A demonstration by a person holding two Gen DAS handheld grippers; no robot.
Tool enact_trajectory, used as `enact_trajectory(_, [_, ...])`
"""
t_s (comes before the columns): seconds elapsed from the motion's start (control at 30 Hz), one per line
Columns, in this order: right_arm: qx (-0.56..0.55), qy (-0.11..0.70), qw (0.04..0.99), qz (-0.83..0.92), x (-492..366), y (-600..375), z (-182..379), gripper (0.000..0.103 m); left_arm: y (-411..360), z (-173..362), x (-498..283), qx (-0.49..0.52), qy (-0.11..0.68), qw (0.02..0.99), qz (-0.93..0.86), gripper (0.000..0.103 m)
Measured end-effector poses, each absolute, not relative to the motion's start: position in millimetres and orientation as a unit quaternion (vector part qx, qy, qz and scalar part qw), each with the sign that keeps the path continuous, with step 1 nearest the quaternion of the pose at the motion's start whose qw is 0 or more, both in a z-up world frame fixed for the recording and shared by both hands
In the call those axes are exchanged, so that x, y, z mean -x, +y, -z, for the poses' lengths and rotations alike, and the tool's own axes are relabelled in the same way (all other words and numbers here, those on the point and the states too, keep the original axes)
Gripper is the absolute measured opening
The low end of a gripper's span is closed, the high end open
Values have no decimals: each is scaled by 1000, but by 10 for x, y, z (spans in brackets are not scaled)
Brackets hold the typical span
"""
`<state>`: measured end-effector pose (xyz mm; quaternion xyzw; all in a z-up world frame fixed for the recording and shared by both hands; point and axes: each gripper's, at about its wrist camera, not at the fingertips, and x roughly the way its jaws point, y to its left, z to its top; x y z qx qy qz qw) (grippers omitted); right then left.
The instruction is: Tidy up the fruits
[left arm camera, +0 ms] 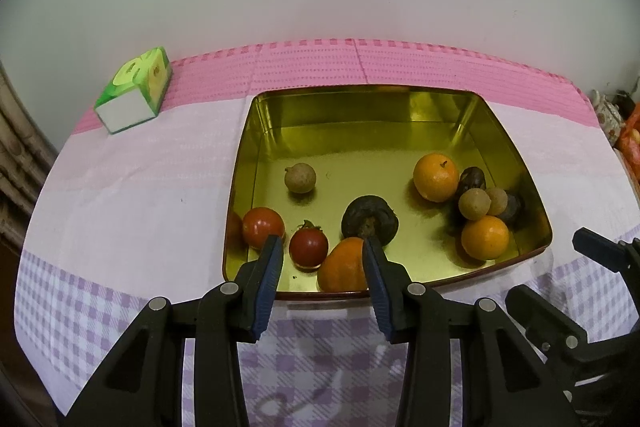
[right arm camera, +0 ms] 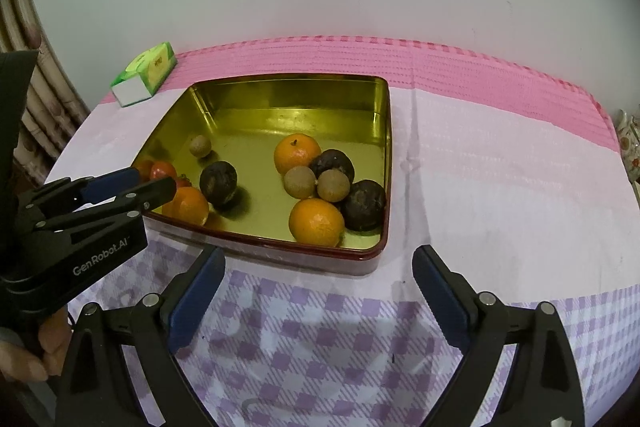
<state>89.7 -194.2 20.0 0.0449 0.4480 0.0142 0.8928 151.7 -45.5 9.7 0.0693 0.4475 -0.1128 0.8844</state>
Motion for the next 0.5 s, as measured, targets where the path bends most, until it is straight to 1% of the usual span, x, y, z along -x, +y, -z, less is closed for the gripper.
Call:
enact_trajectory(0.43, [-45, 450, 892, -9, -814, -1961, -137, 94, -384, -105, -1347, -62, 447, 886, 102, 43])
enact_trajectory(0.5, [-47, 450, 892, -9, -801, -1957, -142, 96, -376, -102, -1290, -64, 447, 887, 101, 43])
